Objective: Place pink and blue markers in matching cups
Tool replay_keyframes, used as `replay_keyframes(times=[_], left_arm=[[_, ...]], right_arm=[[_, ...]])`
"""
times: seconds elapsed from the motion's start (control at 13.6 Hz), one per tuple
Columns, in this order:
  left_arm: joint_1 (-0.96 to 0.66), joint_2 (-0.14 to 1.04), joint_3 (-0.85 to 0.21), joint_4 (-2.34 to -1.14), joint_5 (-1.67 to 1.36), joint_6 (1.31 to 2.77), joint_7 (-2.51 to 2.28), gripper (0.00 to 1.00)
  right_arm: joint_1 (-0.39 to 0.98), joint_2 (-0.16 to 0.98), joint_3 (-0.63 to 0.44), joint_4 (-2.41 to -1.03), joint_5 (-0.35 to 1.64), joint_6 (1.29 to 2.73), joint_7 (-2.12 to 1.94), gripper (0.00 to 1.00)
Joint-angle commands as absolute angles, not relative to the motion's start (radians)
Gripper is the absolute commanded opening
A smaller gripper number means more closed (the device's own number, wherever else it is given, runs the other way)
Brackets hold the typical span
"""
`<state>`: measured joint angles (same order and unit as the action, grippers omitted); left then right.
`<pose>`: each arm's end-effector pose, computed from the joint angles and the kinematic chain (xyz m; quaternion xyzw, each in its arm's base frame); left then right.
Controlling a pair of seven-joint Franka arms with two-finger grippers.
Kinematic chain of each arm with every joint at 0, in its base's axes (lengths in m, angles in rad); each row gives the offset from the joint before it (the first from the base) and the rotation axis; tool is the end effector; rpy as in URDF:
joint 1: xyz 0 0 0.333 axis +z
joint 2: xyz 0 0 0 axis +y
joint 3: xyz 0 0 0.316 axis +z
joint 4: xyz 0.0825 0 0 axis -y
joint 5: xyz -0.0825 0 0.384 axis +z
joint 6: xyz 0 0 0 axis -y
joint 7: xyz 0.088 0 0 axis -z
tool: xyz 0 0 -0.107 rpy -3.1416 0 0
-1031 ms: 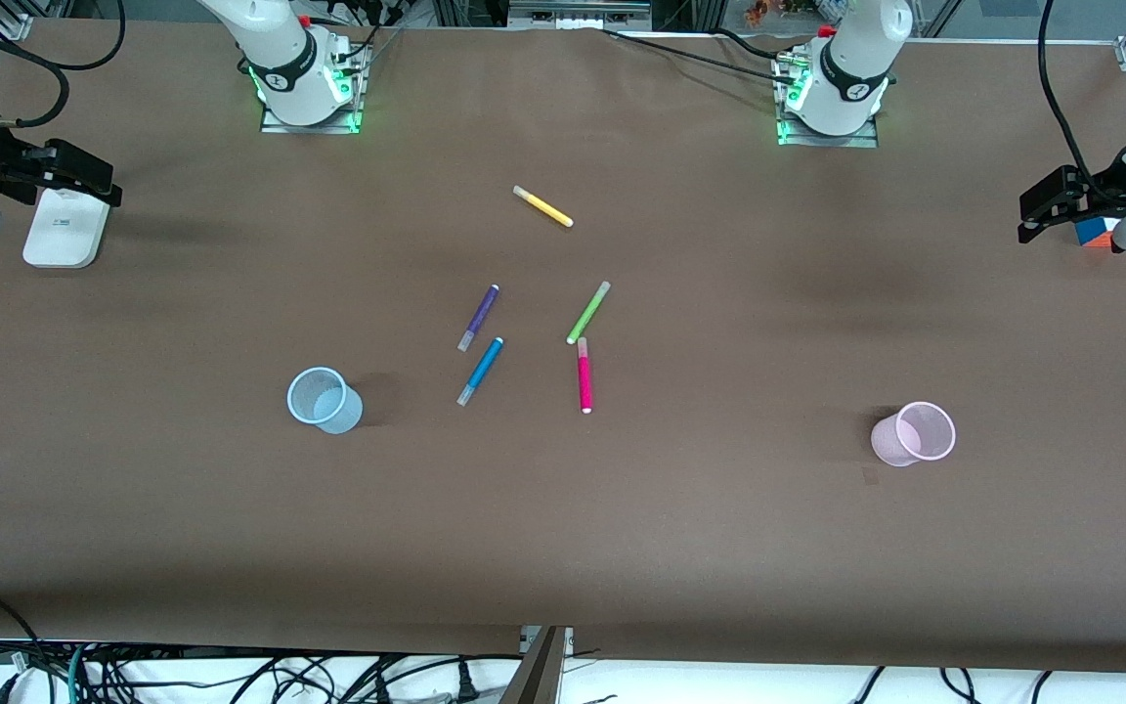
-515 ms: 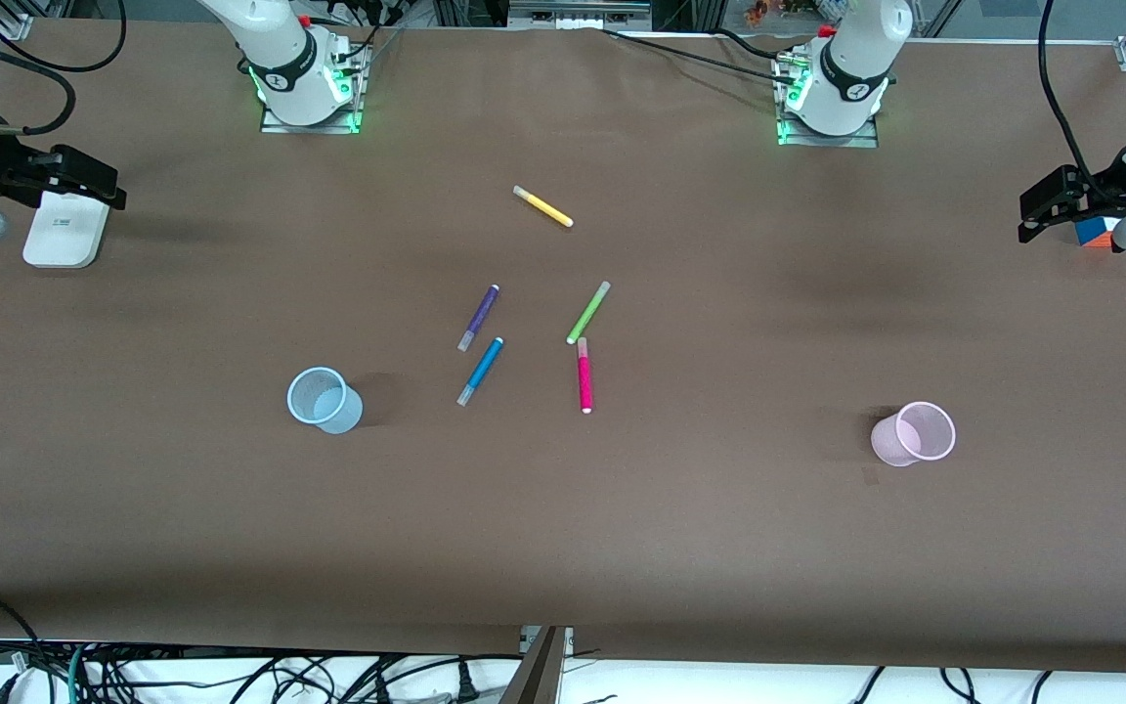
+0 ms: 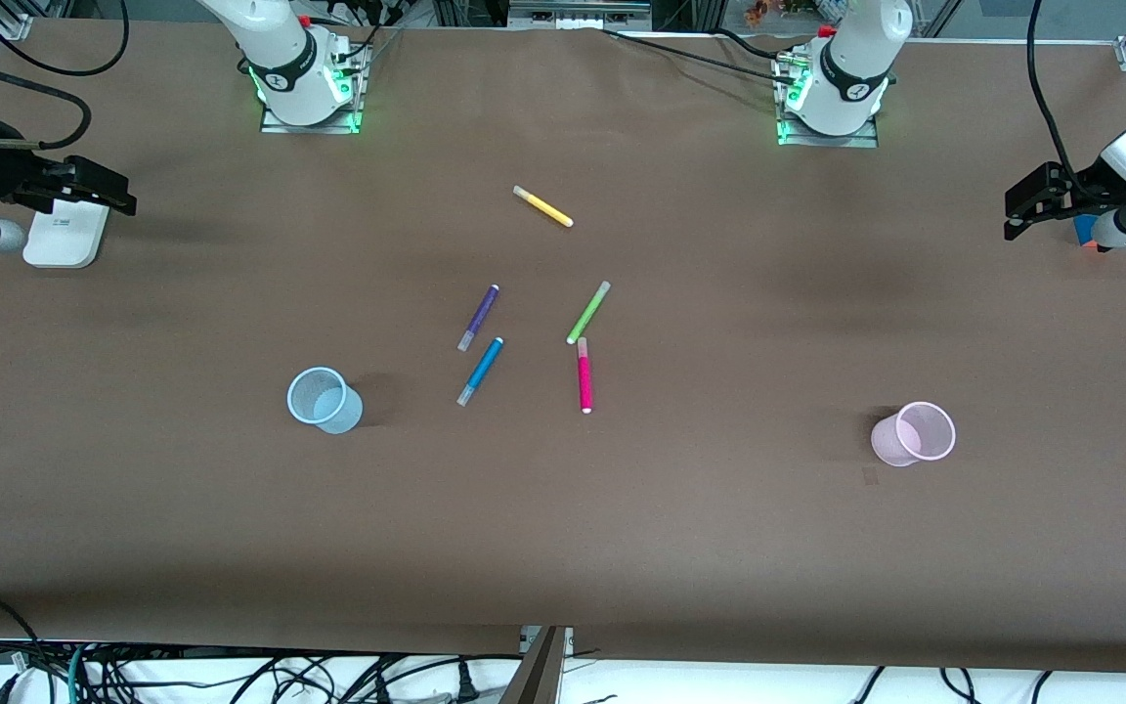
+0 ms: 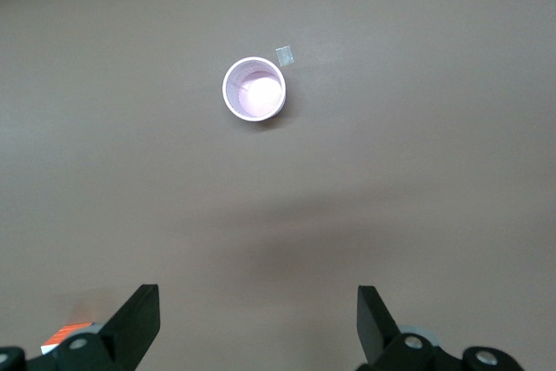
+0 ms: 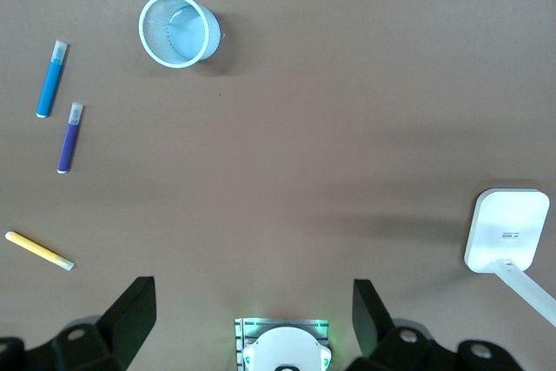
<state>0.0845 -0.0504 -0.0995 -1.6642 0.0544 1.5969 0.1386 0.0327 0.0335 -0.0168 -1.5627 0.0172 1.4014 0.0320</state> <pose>0.5399 -0.0037 0.6102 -0.9965 0.0775 0.0104 0.0291 0.5445 0.0109 0.5968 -0.9952 0.0074 0.0974 0.0060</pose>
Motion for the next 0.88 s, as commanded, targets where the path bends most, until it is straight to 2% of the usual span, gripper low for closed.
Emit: replay_keyframes(times=[0.0,0.37,0.81], left_arm=[[0.094,-0.057,-0.104,-1.647,0.057,1.574,0.147,1.0],[0.091,-0.054,-0.12,-1.646,0.052,1.585,0.146,1.0],[0.098,-0.049,-0.12,-1.649,0.051,1.572,0.147,1.0]], right_arm=[[0.041,0.031,-0.025,-1.56,0.018,1.401,0.023,1.0],[0.038,0.035,-0.034,-1.562,0.008,1.402,0.044,1.0],[0.075,0.118,-0.028,-1.56,0.102,1.528,0.286,1.0]])
